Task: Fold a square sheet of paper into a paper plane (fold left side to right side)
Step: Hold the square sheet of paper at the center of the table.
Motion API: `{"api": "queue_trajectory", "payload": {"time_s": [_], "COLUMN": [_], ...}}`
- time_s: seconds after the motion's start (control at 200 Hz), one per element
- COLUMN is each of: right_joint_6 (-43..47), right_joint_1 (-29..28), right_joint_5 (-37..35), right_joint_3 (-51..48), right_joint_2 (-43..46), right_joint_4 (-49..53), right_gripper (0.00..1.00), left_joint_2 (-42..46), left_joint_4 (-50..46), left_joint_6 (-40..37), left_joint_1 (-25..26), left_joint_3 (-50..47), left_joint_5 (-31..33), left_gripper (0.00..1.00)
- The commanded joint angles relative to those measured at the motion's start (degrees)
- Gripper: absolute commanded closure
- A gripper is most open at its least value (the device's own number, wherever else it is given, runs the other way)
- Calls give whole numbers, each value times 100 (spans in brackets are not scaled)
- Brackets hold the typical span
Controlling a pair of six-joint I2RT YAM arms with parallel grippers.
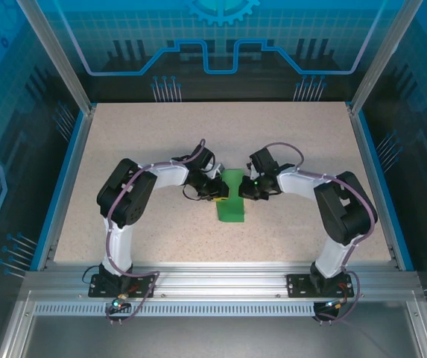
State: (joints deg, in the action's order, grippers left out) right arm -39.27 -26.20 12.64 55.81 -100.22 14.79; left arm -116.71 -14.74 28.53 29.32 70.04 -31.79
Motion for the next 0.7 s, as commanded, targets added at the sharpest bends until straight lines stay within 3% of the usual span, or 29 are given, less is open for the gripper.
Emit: {"api": "queue_trajectory", "payload": {"time_s": [0.0, 0.295, 0.695], "right_joint_6": [138, 50, 121], "right_joint_1": [71, -11, -44], "right_joint_5": [339, 771, 539], "right_joint_3": [116, 676, 1145], "right_joint_2": [158, -613, -1307], "right_joint_4": [-310, -589, -140], "right_gripper": [91, 92, 92], "left_joint_2": [-247, -256, -274], "left_joint_4": [-424, -450, -483], "left_joint_6": [22, 22, -5], "left_joint_1": [70, 79, 96], "left_joint_3": [-6, 13, 39], "left_joint_5": [120, 128, 111], "left_gripper": [77, 77, 77]}}
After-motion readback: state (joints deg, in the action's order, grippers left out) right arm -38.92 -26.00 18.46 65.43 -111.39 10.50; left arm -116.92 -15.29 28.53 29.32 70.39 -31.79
